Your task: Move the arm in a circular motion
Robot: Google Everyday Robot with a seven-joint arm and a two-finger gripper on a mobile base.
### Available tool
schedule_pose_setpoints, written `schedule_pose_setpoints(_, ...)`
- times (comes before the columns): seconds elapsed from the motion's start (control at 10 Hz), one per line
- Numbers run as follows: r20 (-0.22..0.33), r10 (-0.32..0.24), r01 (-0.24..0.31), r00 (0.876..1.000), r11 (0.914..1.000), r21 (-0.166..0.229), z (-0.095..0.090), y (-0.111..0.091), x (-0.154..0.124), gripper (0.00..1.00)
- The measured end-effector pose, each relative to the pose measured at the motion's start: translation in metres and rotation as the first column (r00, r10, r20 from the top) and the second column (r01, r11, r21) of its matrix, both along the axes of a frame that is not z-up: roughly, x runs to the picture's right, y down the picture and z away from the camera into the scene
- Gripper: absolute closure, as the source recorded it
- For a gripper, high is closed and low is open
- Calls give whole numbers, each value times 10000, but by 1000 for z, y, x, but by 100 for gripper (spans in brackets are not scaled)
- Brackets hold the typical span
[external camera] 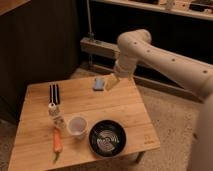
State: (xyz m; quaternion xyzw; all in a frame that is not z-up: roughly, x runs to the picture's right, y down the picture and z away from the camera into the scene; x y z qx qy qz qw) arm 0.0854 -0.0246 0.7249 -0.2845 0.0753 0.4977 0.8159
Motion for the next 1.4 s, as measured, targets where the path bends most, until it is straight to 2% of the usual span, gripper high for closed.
schedule_pose_setpoints(0.1,-383,216,-217,9990,9998,-18,-17,20,20,20)
schedule_pose_setpoints(0.2,-565,278,-280,9980,9996,-23,-32,38,26,20)
schedule_pose_setpoints(0.4,-653,271,-277,9975,9996,-84,-60,75,19,20)
schedule_pose_setpoints(0.6,-314,105,-112,9995,9997,-238,-84,117,-10,20)
schedule_pose_setpoints(0.8,453,-410,424,9981,9987,-292,-95,143,-56,20)
schedule_pose_setpoints(1.0,1301,-1124,1156,9851,9931,-176,-94,142,-109,20)
schedule_pose_setpoints(1.1,1755,-1555,1593,9721,9872,-74,-94,138,-140,20)
schedule_pose_setpoints(1.2,2005,-1931,1955,9605,9807,78,-92,132,-159,20)
schedule_pose_setpoints(1.3,2345,-2371,2376,9428,9710,266,-90,124,-185,20)
schedule_pose_setpoints(1.4,2683,-2941,2898,9174,9554,562,-85,110,-217,20)
